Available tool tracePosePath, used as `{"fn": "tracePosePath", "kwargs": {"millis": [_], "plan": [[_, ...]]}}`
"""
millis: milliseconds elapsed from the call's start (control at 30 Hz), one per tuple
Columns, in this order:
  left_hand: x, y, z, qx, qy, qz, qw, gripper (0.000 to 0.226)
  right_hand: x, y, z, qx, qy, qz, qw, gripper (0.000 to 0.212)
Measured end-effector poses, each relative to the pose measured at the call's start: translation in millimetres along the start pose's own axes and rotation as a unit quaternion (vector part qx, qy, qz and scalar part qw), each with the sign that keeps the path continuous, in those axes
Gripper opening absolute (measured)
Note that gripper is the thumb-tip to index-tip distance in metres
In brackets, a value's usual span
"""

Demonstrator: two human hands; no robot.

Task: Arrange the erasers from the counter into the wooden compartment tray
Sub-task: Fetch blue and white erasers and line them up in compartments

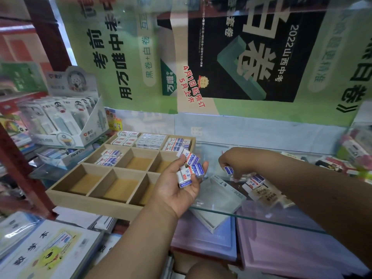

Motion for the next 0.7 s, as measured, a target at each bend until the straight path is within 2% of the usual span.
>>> {"fn": "tracePosePath", "kwargs": {"millis": [167,267,300,367,400,433,533,633,700], "plan": [[-1.7,0.4,1.8,0.007,0.005,0.009,1.0,0.029,-2.2,-0.7,2.1,-0.022,-0.001,0.052,0.998,0.025],[-3.1,0.3,3.6,0.003,0.018,0.016,1.0,0.035,12.0,-41.1,8.4,-0.145,0.03,0.134,0.98,0.03],[-3.3,0.3,4.2,0.002,0.022,0.021,1.0,0.037,18.9,-57.8,10.8,-0.225,0.045,0.161,0.96,0.031],[-4.5,1.4,5.1,0.002,0.028,0.031,0.999,0.041,33.3,-88.8,9.8,-0.427,0.041,0.197,0.881,0.03],[-4.8,2.6,5.2,0.0,0.032,0.037,0.999,0.041,38.0,-101.4,5.3,-0.503,0.023,0.203,0.84,0.029],[-5.8,2.7,5.2,-0.004,0.037,0.046,0.998,0.042,41.1,-112.4,-3.4,-0.544,0.002,0.194,0.816,0.027],[-8.3,6.6,2.9,-0.016,0.041,0.057,0.997,0.049,37.5,-127.5,-44.6,-0.539,-0.044,0.125,0.832,0.024],[-7.5,11.6,2.4,-0.009,0.055,0.06,0.997,0.05,28.6,-121.8,-77.4,-0.464,-0.037,0.068,0.882,0.027],[-7.0,11.7,3.5,0.011,0.065,0.067,0.996,0.052,26.9,-118.9,-86.1,-0.391,-0.029,0.069,0.917,0.03]]}}
Point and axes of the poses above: each hand's wrist, its own x-axis away from the middle knuckle, its own y-axis out of the palm, z = x × y, the point moved 5 cm from there along -x, towards the middle knuckle, and after that the axes turned 7 degrees about x, right-handed, at the moved point
